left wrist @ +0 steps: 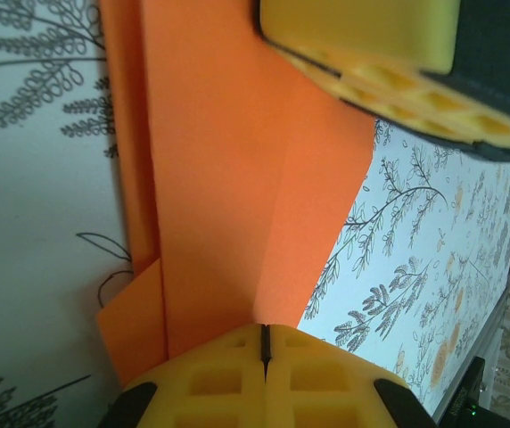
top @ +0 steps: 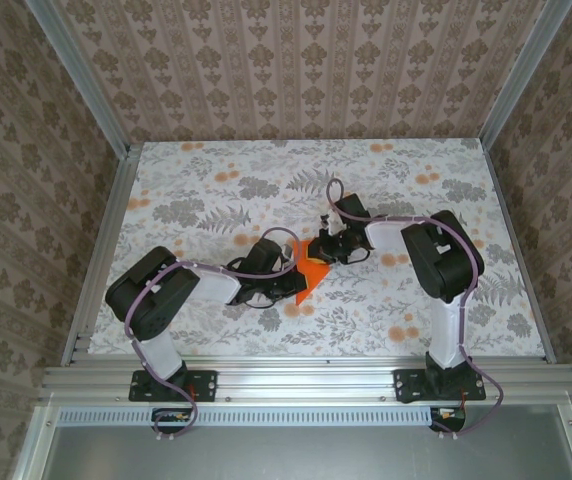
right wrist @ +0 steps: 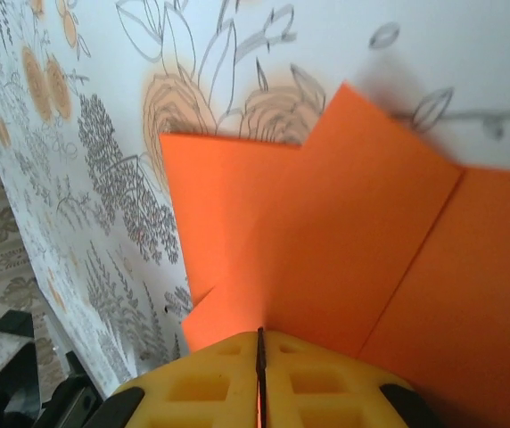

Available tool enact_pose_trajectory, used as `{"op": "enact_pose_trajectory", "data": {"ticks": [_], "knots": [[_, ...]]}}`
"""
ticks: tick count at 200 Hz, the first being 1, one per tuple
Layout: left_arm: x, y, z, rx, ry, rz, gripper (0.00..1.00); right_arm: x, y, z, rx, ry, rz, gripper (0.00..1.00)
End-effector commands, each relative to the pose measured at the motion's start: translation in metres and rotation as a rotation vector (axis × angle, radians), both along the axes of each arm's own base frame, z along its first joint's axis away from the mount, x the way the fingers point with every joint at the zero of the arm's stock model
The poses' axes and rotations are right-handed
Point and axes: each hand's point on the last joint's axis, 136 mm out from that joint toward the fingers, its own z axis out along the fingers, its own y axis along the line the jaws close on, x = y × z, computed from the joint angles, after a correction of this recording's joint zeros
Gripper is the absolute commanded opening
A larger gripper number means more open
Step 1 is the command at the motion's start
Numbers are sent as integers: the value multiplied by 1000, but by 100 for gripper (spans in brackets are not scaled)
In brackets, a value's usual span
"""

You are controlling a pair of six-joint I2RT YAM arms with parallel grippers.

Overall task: Fold a paper plane with a square sheet of paper (pick it up from the middle)
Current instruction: Fourth fold the wing at the center of the table.

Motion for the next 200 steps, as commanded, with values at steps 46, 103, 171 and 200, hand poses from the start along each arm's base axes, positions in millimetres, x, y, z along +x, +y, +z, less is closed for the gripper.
{"op": "enact_pose_trajectory", "data": {"ticks": [46,103,171,200], "knots": [[-79,52,-71,260,250,-75,0,55,-49,-16,-104,-33,-141,11],[-80,35,-58,225,222,-88,0,55,-64,23,-145,-96,-128,13],[-43,7,39,137,13,-98,20,-24,-85,68,-137,-112,-126,33],[-28,10,67,113,-48,-87,25,-54,-89,64,-115,-79,-142,40]]}}
